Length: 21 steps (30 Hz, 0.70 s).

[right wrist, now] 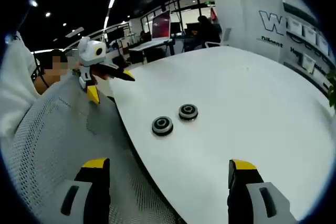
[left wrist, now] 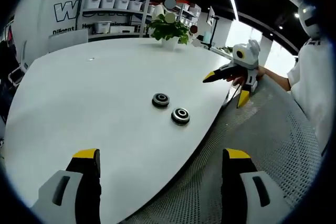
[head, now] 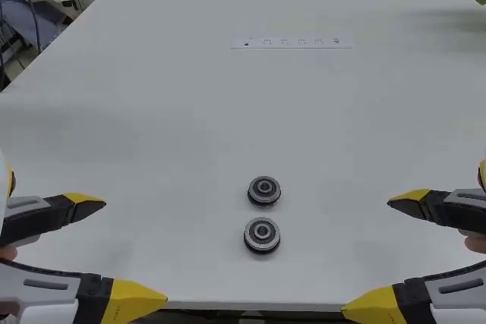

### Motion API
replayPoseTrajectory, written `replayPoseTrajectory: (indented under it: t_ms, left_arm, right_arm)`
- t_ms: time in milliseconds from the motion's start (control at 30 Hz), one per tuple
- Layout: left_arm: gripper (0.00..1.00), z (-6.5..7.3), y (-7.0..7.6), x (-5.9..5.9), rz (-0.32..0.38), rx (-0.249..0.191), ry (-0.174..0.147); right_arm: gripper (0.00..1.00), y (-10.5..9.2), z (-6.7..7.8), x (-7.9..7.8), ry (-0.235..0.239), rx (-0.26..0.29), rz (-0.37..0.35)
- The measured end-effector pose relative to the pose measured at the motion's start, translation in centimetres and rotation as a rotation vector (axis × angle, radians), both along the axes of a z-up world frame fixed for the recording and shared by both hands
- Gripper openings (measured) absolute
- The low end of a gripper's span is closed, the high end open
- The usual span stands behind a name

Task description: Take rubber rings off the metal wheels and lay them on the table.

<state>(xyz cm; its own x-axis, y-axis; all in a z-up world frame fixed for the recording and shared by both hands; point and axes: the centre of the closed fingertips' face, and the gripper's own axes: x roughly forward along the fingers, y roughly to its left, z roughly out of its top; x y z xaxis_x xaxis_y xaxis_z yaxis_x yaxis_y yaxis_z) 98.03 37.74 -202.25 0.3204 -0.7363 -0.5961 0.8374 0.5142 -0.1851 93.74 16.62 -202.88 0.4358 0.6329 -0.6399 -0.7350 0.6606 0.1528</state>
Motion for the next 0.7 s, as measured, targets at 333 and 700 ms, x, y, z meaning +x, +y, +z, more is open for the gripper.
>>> replayPoseTrajectory:
  t_ms: [333, 700]
  left_arm:
    - [0.95, 0.0, 0.02, -0.06, 0.001, 0.001, -0.001]
    - [0.94, 0.12, 0.07, -0.07, 0.002, 0.002, -0.005]
  right_arm:
    - [0.93, 0.0, 0.04, 0.01, -0.002, 0.002, -0.002]
    - [0.92, 0.01, 0.24, 0.1, -0.009, 0.004, -0.009]
